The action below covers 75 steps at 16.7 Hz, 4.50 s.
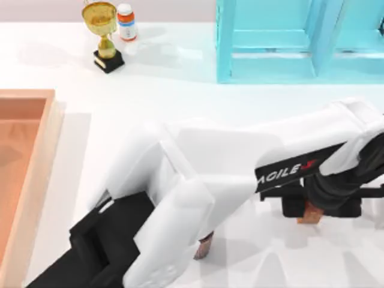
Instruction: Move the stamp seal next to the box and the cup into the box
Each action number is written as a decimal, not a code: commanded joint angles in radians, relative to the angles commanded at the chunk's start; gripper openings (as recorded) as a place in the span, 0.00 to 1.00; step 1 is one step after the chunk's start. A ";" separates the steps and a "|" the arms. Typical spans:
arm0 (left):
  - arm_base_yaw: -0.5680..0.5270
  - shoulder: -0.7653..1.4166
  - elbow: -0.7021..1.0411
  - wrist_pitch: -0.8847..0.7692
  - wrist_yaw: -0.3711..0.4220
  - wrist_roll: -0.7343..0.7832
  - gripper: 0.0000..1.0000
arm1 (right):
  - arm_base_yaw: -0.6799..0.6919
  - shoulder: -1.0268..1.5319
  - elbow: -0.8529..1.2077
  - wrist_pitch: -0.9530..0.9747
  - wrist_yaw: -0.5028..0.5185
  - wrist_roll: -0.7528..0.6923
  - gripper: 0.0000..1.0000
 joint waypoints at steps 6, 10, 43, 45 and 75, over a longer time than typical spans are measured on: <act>0.000 0.000 0.000 0.000 0.000 0.000 0.00 | 0.000 0.000 0.000 0.000 0.000 0.000 1.00; 0.005 -0.039 -0.038 -0.001 0.000 0.015 0.00 | 0.000 0.000 0.000 0.000 0.000 0.000 1.00; 0.703 -0.943 -0.978 0.127 0.108 0.699 0.00 | 0.000 0.000 0.000 0.000 0.000 0.000 1.00; 0.703 -0.943 -0.978 0.127 0.108 0.699 0.00 | 0.000 0.000 0.000 0.000 0.000 0.000 1.00; 0.715 -0.851 -1.133 0.374 0.111 0.713 0.98 | 0.000 0.000 0.000 0.000 0.000 0.000 1.00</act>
